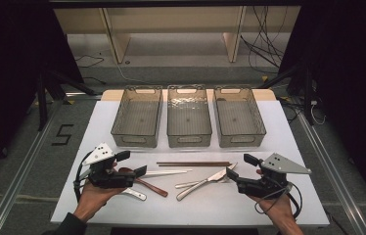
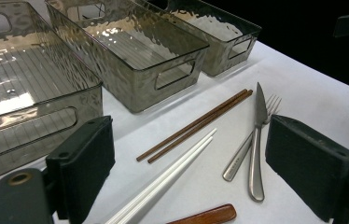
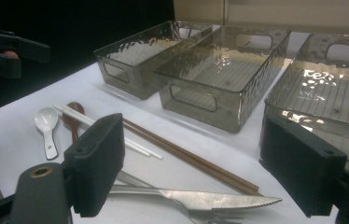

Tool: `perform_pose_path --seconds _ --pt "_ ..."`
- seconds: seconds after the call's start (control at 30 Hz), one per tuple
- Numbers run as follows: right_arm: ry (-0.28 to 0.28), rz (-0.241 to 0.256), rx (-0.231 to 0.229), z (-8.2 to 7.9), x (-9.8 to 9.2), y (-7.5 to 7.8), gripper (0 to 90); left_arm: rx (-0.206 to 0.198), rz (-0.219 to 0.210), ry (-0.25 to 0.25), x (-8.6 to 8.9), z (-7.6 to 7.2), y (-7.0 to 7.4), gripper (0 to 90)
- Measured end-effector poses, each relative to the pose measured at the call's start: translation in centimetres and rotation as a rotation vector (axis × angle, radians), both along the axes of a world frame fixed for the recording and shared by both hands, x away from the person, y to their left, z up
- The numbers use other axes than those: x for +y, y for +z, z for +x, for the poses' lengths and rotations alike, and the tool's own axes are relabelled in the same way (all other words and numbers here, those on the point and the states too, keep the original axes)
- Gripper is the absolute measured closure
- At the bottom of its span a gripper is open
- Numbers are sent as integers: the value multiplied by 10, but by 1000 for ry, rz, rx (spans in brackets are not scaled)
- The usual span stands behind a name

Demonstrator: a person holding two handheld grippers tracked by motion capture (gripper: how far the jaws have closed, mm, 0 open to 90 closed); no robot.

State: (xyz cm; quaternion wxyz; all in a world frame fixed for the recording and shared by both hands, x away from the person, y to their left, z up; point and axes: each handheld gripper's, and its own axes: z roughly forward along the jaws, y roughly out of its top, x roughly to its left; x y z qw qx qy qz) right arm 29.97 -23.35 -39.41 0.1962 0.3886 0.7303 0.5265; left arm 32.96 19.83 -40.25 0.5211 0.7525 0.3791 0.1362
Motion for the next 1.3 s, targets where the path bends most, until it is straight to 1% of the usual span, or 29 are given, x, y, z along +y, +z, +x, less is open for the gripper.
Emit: perform_pose_path --seconds 0.17,0.2,0.3,0.33,0.4,0.47,0.53,0.57,0.6,0.67,0.7,0.73,0.87,0.97,1.07,1.17,1.23,1.3 --pt "-1 -2 -2 0 0 1 229 4 9 -2 0 0 0 151" --pt "-1 -3 0 0 -1 1 229 7 16 -1 0 1 0 151" --pt "1 -2 5 0 0 1 229 14 17 -1 0 1 0 152" --pt "2 -3 6 1 0 1 229 18 25 -7 0 2 1 155" --pt "5 -4 9 1 0 1 229 41 40 -35 -1 3 2 165" --pt "7 -2 10 1 0 1 229 44 66 -42 -3 4 3 164" --pt "8 2 5 0 0 2 231 54 73 -50 -5 5 4 162" --pt "8 2 5 0 0 2 232 66 88 -59 -7 7 6 162" --pt "9 2 6 0 -1 2 232 66 88 -59 -7 7 6 162" --pt "11 3 7 0 0 2 232 79 108 -67 -9 9 7 162" --pt "12 3 8 1 0 2 232 91 132 -76 -11 11 8 161" --pt "13 3 9 1 0 2 232 91 132 -76 -11 11 8 162" --pt "18 3 10 1 0 2 233 106 178 -84 -14 17 10 162" --pt "21 1 14 1 1 3 234 105 223 -93 -19 23 12 162" --pt "26 -3 15 1 1 2 234 118 276 -105 -24 31 13 164" --pt "29 -7 22 1 1 2 234 152 316 -122 -26 40 11 173" --pt "32 -8 23 2 1 2 234 165 341 -130 -27 45 10 187" --pt "34 -8 29 2 1 2 234 197 369 -147 -28 51 8 202"
